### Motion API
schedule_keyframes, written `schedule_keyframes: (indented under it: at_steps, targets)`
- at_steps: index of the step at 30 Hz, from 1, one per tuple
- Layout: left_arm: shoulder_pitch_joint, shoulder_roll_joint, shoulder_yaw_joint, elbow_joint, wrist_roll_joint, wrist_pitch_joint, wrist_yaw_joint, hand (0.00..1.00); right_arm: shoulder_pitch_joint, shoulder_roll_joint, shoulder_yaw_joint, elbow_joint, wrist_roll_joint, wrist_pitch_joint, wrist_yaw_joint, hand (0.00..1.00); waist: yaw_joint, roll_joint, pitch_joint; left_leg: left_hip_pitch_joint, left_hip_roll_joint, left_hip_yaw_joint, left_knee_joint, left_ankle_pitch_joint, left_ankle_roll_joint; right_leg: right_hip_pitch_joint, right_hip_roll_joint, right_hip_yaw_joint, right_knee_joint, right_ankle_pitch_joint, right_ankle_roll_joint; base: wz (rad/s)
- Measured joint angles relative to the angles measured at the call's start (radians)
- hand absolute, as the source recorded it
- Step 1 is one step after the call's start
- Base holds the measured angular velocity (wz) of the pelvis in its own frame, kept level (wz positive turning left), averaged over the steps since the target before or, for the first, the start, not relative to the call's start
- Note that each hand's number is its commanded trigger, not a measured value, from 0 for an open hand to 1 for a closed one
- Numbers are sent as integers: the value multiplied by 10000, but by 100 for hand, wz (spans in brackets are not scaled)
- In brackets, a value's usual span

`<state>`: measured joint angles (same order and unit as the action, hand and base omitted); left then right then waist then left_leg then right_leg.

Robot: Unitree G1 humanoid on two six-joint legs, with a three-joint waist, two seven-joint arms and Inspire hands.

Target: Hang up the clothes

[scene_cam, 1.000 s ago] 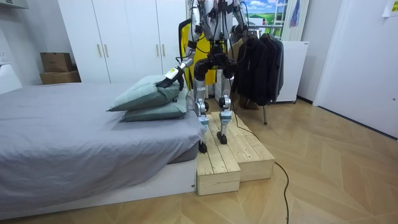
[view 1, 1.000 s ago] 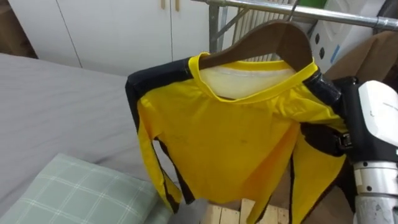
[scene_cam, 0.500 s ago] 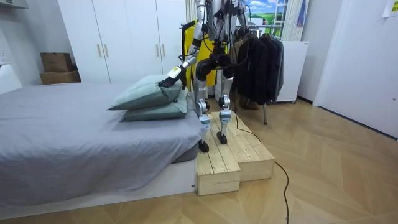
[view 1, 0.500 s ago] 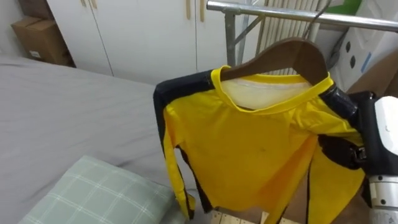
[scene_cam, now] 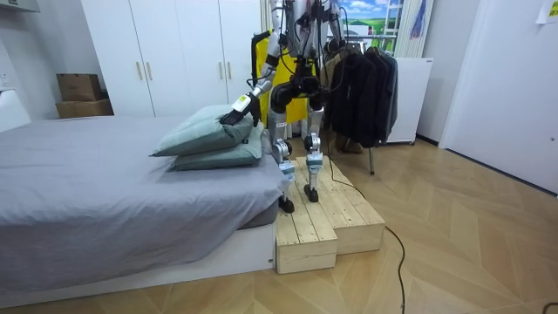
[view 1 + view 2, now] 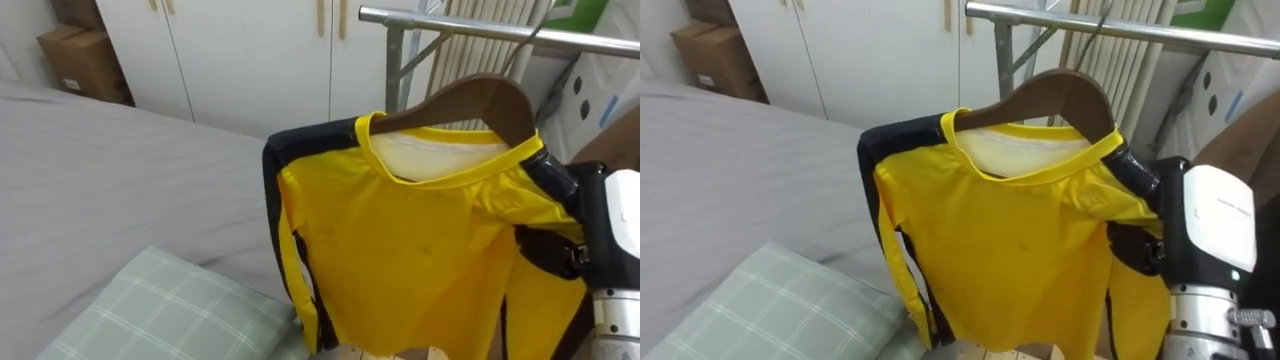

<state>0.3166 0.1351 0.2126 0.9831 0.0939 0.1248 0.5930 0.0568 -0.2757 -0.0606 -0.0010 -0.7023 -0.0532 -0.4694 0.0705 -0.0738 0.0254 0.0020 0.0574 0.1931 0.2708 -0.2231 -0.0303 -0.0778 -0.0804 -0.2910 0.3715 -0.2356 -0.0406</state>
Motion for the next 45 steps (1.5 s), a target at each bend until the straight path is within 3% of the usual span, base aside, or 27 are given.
schedule_keyframes:
  at_steps: [5,8,9,10,11,12,13,14,15,17,18,19,20,23,24,25,26,28,29,30,32,36,38,39,40,41,45]
  targets:
    - [-107,33,-27,298,572,-20,-178,0,-137,-23,2,349,65,4,-224,100,30,-14,-3,-284,13,-6,14,-4,93,-90,-30,-243,-106,234,63,6]
    - [-76,31,-120,295,1076,-23,-286,0,-89,-26,-3,361,147,10,-225,100,17,58,2,-374,116,-37,239,-72,182,-292,-234,-933,467,404,347,20]
    - [-77,13,-248,270,1155,-23,-335,0,-107,-38,-11,359,261,-11,-225,100,-95,192,64,-445,263,-359,321,-162,182,-883,-405,-1024,1665,474,511,40]
    - [-58,22,-245,215,1179,-17,-367,0,71,22,-37,357,337,-90,-232,100,-268,377,45,-401,376,-766,243,-234,244,-1397,-198,-340,1780,288,678,44]
    - [-66,56,-254,200,1179,-17,-349,0,79,29,-37,357,341,-108,-220,100,-349,376,46,-370,369,-945,184,-217,259,-1575,-93,27,1353,292,617,49]
    - [-66,154,-296,226,1179,-17,-337,0,73,27,-35,350,341,-111,-214,100,-402,384,54,-317,382,-1029,201,-210,210,-1850,-107,578,346,560,576,49]
    - [-23,292,-355,247,1175,-14,-313,0,74,25,-34,352,353,-112,-224,100,-466,217,59,-191,318,-944,302,-356,65,-1849,-327,1013,-510,747,735,57]
    - [18,379,-441,259,1173,-6,-298,0,83,23,-33,367,360,-112,-227,100,-535,152,57,-111,340,-798,417,-440,-21,-1812,-473,1027,-535,972,936,64]
    - [128,497,-578,254,1169,0,-274,0,106,6,-33,390,359,-113,-232,100,-537,14,-155,40,410,-676,654,-669,-177,-1739,-516,995,-449,1238,1085,47]
    - [207,378,-773,219,1181,2,-167,0,3,-228,-36,292,348,-176,-280,100,-269,384,-148,161,683,-462,1934,-1073,-181,-1643,-341,617,-391,1351,1012,3]
    - [262,348,-889,213,1182,4,-119,0,-15,-316,-40,82,362,-276,-309,100,-176,786,-130,455,961,-46,1899,-1679,-244,-1699,-127,320,-74,1379,933,-5]
    - [186,532,-878,179,1186,37,-54,0,-1,-142,-1,6,322,-384,-308,100,-327,729,-66,457,1164,119,1668,-1993,-462,-2015,1,436,535,1358,722,11]
    - [209,598,-878,176,1189,81,2,0,61,-67,26,16,265,-427,-263,100,-398,657,-98,489,1169,57,1577,-1980,-545,-2066,24,476,705,1266,584,24]
    - [247,709,-872,176,1177,434,259,0,117,-6,51,-1,-57,-439,-222,100,-394,677,-140,896,1518,63,1344,-1865,-940,-1933,430,430,1032,829,-9,2]
    - [244,772,-857,177,1174,538,294,0,124,-8,91,4,-37,-362,-239,100,-387,670,-148,773,1686,36,1821,-1801,-1048,-1929,474,363,1239,561,-179,7]
    - [265,809,-788,177,1175,614,289,0,132,-13,163,67,-41,-276,-237,100,-378,634,-146,431,1810,-41,2733,-1568,-824,-1850,479,309,1376,403,-252,7]
    - [299,810,-743,177,1175,666,284,0,133,-15,221,102,-44,-237,-233,100,-371,634,-147,310,1851,-69,3108,-1369,-804,-1765,486,303,1391,349,-286,6]
    - [522,810,-675,180,1175,715,244,0,135,-21,467,106,-42,-202,-233,100,-361,633,-130,183,1903,-80,3839,-554,-742,-1344,484,378,1359,82,-435,0]
    - [573,809,-641,180,1176,713,245,0,144,-21,497,107,-44,-205,-233,100,-357,535,-82,180,1893,-100,3912,-372,-724,-1251,473,390,1330,34,-475,0]
    - [670,810,-600,180,1181,708,239,0,149,-34,501,106,-41,-204,-233,100,-355,503,-99,207,1844,-164,3871,-149,-674,-1120,452,416,1267,-49,-575,8]
    - [759,794,-604,180,1191,692,218,0,121,-110,443,104,-14,-190,-235,100,-326,474,-89,60,1530,-356,3656,-219,-646,-1045,377,431,1244,-185,-643,5]
    - [1235,712,-609,160,1199,639,72,0,146,-154,391,78,-68,-94,-232,100,-293,441,-79,-868,427,-685,2587,-468,-587,-520,226,477,734,-284,-552,-2]
    - [1346,675,-572,190,1400,636,-75,0,147,-242,301,40,-41,-91,-238,100,-109,461,-85,-1141,-30,-712,1513,-330,-413,-313,211,658,547,-234,-453,-25]
    - [1410,577,-364,227,1556,636,-178,0,152,-275,248,-10,-48,-91,-247,100,3,528,-89,-1189,-230,-731,855,156,-13,-231,215,766,512,-243,-383,-45]
    - [1474,515,-261,441,1627,637,-218,0,165,-259,254,-11,-47,-92,-253,100,118,568,-139,-997,-346,-746,524,710,228,-89,228,937,486,-293,-288,-34]
    - [1470,523,-261,605,1627,643,-287,0,229,-237,254,-12,-48,-92,-289,100,106,577,-214,-864,-402,-728,367,725,229,-27,220,989,422,-312,-222,-18]
    - [1532,514,-288,1334,2174,863,-1060,0,399,-253,175,-276,-120,167,-343,100,131,593,-248,-454,-642,-621,-292,807,416,190,111,994,13,-230,19,-2]
